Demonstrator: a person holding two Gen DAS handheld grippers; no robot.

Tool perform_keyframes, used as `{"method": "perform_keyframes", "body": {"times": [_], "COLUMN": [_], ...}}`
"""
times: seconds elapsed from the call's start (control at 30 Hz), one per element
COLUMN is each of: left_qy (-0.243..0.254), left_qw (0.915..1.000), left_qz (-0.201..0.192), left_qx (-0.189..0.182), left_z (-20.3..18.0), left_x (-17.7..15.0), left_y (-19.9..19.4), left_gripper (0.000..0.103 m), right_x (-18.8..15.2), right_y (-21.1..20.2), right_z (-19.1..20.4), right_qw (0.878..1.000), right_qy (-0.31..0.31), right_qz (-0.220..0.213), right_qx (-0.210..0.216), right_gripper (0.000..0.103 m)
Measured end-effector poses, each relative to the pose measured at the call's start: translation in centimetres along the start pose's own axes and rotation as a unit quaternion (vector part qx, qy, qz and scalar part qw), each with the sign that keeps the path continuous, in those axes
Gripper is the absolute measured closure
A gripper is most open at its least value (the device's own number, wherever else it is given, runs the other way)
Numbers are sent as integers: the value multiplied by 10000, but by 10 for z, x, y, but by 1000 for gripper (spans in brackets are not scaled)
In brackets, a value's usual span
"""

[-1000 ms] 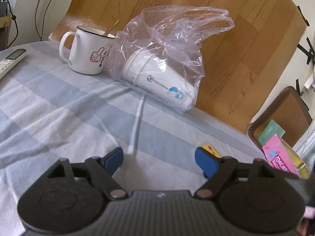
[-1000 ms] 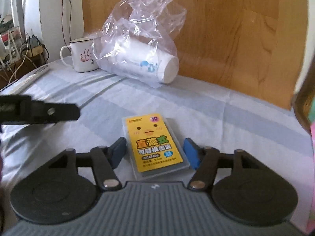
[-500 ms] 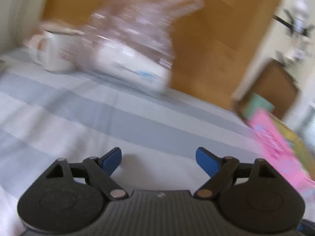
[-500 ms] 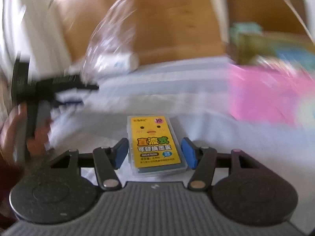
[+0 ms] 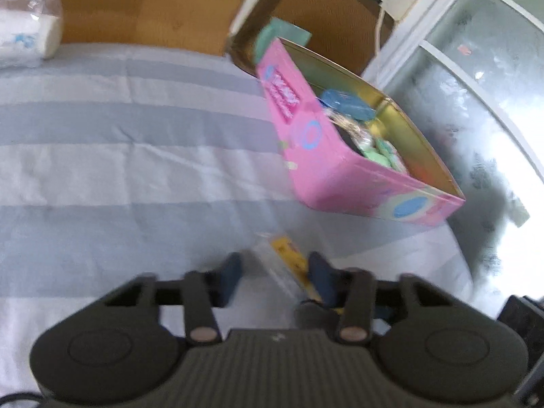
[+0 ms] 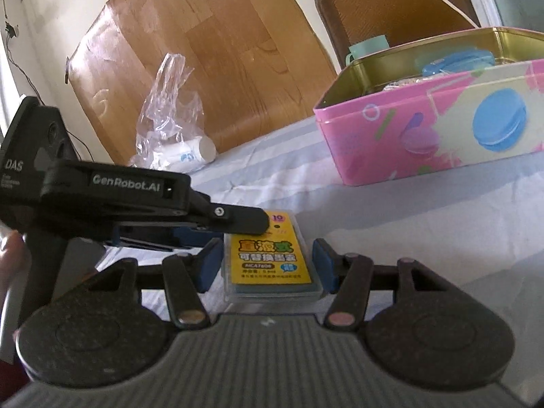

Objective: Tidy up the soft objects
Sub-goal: 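Carry the yellow card to the pink tin with the right gripper, then drop the yellow card into the pink tin and open the right gripper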

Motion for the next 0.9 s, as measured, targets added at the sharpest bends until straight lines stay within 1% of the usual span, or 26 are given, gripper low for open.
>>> {"method": "perform_keyframes", "body": {"times": [0.03,0.13,0.2,0.3,0.37,0.5,0.57,0.67,0.77,0.8,0.87,0.9], "left_qy": [8,297,511,822,989,1332,1420,1583,1682,1690,1662,1622], "left_qw": [10000,9993,9977,9948,9928,9877,9866,9845,9833,9832,9840,9845], "left_qz": [1,-173,-319,-450,-502,-611,-547,-474,-505,-550,-639,-661], "left_qx": [-96,-166,-306,-397,-451,-539,-588,-583,-482,-416,-117,54], "left_z": [-5,-23,-40,-66,-83,-119,-135,-153,-161,-160,-154,-148], "left_x": [3,17,30,56,73,104,117,129,143,147,159,163], "left_y": [0,-7,-12,-10,-5,20,40,69,97,105,122,128], "left_gripper": [76,78,78,76,76,75,76,75,75,74,74,68], "right_x": [1,12,26,49,65,102,116,136,156,164,176,178], "right_y": [-4,-18,-27,-37,-41,-47,-49,-46,-36,-28,-11,-5], "right_z": [-1,-1,1,2,-4,-31,-49,-78,-103,-112,-124,-128], "right_qw": [10000,9990,9967,9899,9846,9764,9733,9714,9672,9656,9635,9617], "right_qy": [-29,-183,-352,-753,-988,-1125,-1136,-1046,-1070,-1081,-1117,-1139], "right_qz": [-65,-415,-728,-1159,-1349,-1650,-1723,-1741,-1759,-1744,-1614,-1572], "right_qx": [-15,-22,-62,-317,-505,-823,-1005,-1228,-1487,-1599,-1820,-1934], "right_gripper": [44,44,44,44,44,44,44,44,44,44,43,39]}}
Point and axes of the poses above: each gripper's, at about its wrist camera, not at the fingertips, and y roughly the way its jaws point, z to its left, x to its top, the point moved 8 cm from there along y, roughly the way its jaws point, and after that the axes turned 7 degrees about y, right-handed, at the moved point
